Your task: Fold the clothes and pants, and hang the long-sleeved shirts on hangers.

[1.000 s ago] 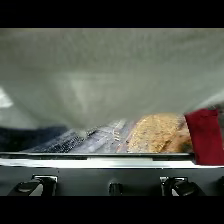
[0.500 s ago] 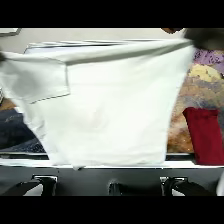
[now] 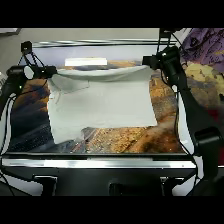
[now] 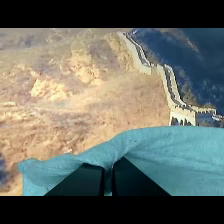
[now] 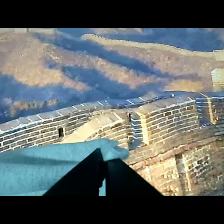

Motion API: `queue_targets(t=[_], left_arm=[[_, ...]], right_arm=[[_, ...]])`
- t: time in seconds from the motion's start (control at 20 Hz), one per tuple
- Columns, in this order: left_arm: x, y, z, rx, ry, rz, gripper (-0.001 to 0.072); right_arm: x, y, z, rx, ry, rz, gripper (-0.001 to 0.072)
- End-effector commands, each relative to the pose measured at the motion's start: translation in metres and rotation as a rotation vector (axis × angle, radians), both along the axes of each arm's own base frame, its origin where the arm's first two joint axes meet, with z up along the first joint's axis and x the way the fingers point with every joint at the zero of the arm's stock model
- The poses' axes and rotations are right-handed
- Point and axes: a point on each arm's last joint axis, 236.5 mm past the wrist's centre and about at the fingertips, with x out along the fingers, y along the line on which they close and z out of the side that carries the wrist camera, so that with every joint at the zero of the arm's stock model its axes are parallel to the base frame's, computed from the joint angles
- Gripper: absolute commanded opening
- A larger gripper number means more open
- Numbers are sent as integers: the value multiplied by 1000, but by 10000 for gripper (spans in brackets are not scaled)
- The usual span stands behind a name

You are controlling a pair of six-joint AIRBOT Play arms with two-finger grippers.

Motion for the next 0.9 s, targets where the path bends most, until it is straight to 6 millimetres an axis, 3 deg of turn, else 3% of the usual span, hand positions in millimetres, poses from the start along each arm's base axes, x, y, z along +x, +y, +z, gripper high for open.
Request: queue_targets(t=[0.0,0.25,0.5,0.6,0.85], left_arm=[[10,11,-21,8,-2,6,23],[-49,24,-66,24,315,-3,23],[-106,30,-90,2,576,10,23],[-114,26,-92,-12,612,6,23],[-113,-2,-94,-92,606,-96,23]], right_arm=[[6,-6,-19,-16,15,-30,32],[-28,-15,-49,-7,202,-96,32],[-62,-8,-81,5,394,-84,32],[-69,-10,-97,-10,449,-92,32],[-69,-5,-138,-16,522,-74,32]])
